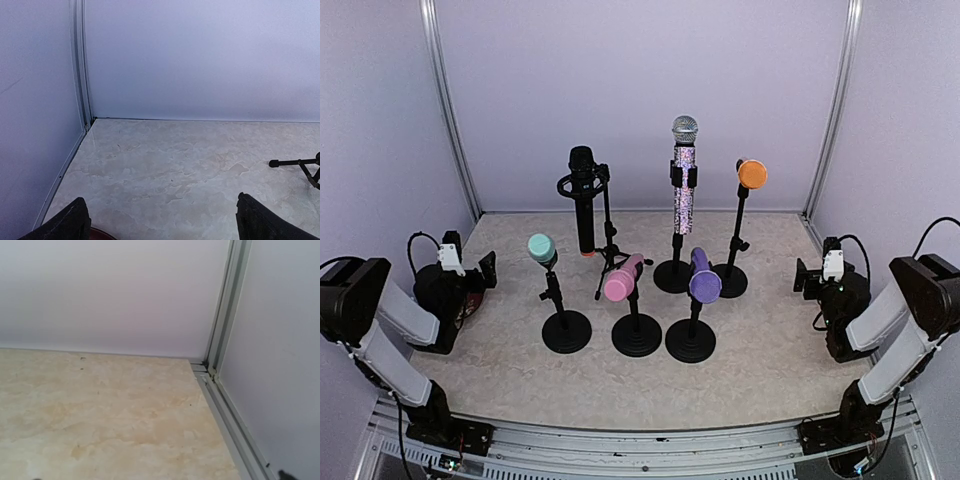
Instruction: Remove the microphone from the stand
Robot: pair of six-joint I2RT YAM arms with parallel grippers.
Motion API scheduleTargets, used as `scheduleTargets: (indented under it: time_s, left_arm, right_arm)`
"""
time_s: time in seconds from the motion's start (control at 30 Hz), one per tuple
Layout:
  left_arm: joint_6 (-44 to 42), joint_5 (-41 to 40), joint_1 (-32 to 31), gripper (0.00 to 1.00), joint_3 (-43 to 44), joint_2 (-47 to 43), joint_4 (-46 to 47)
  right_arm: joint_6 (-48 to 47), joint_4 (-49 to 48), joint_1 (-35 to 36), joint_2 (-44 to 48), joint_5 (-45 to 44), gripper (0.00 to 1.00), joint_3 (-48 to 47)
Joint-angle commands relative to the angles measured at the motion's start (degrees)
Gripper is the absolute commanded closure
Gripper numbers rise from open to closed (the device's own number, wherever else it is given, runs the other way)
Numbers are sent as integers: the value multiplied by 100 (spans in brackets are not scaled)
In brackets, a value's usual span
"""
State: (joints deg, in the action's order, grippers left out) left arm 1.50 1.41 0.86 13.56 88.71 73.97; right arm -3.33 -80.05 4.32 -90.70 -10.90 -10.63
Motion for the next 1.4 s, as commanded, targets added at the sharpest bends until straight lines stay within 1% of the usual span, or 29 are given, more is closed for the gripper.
scheduleTargets:
  time_s: [0.0, 0.13, 0.2, 0.4, 0.47, 0.5, 0.53, 0.6, 0.63, 0.67, 0.7, 0.77, 0.8, 0.83, 0.87, 0.9, 0.93, 1.03, 1.07, 1.13, 1.17, 1.23, 1.37]
  left_arm:
    - [-9, -11, -34, 1, 76, 50, -41]
    - [-5, -10, -38, 1, 76, 50, -36]
    - [-7, -15, -33, 1, 88, 60, -59]
    - [5, 40, -12, 1, 61, 43, -22]
    - [35, 395, 120, 1, 114, -51, -135]
    - [77, 487, 183, 1, 202, -152, -340]
    - [146, 544, 252, 1, 371, -308, -725]
    - [218, 633, 389, 1, 925, -609, -1902]
    - [127, 672, 437, 1, 1240, -739, -2802]
    - [23, 699, 478, 1, 1589, -800, -3432]
    - [-69, 740, 526, 1, 1888, -856, -3996]
    - [-173, 1015, 653, 1, 2341, -990, -4931]
    - [-203, 1252, 747, 1, 2484, -1085, -5304]
    - [-218, 1482, 844, 1, 2594, -1175, -5603]
    - [-220, 1703, 934, 1, 2670, -1300, -5844]
    - [-246, 1901, 1042, 1, 2737, -1434, -6077]
    - [-306, 2128, 1108, 1, 2817, -1565, -6298]
    - [-650, 2618, 1153, 1, 3187, -1944, -7135]
    - [-765, 2722, 1146, 1, 3286, -2047, -7413]
    - [-911, 2888, 1139, 1, 3455, -2235, -7876]
    - [-971, 2945, 1140, 1, 3497, -2332, -8071]
    - [-1128, 3034, 1129, 1, 3534, -2537, -8432]
    - [-1501, 3197, 1122, 1, 3448, -3022, -9307]
  right_arm:
    - [35, -63, -27, -25, 26, 0, -70]
    - [60, -20, -25, -24, -36, 0, -93]
    - [180, 33, -48, -33, -272, 0, -117]
    - [352, 323, -186, 129, -263, 0, -183]
    - [131, 286, -125, 261, -23, 0, -169]
    - [103, 710, 8, 454, -344, 0, -329]
    - [162, 1357, 53, 723, -716, 0, -584]
    - [367, 2801, 60, 1207, -968, 0, -1234]
    - [490, 3352, 59, 1410, -883, 0, -1491]
    - [601, 3878, 60, 1587, -728, 0, -1667]
    - [808, 4141, 60, 1752, -522, 0, -1770]
    - [1258, 4351, 61, 2018, -325, 0, -1841]
    - [1627, 4399, 61, 2127, -484, 0, -1835]
    - [2133, 4696, 48, 2226, -710, 0, -1896]
    - [2736, 5152, 16, 2378, -757, 0, -2006]
    - [3167, 5401, -40, 2509, -541, 0, -2067]
    - [3165, 5333, -92, 2625, -152, 0, -2022]
    - [3007, 4648, -78, 2941, 1315, 0, -1640]
    - [2803, 4596, 7, 3051, 1504, 0, -1549]
    - [2454, 4878, 404, 3239, 1315, 0, -1498]
    - [2222, 5041, 803, 3342, 1078, 0, -1457]
    - [1850, 5227, 1386, 3548, 671, 0, -1334]
    - [1577, 5699, 2399, 3852, 4, 0, -1140]
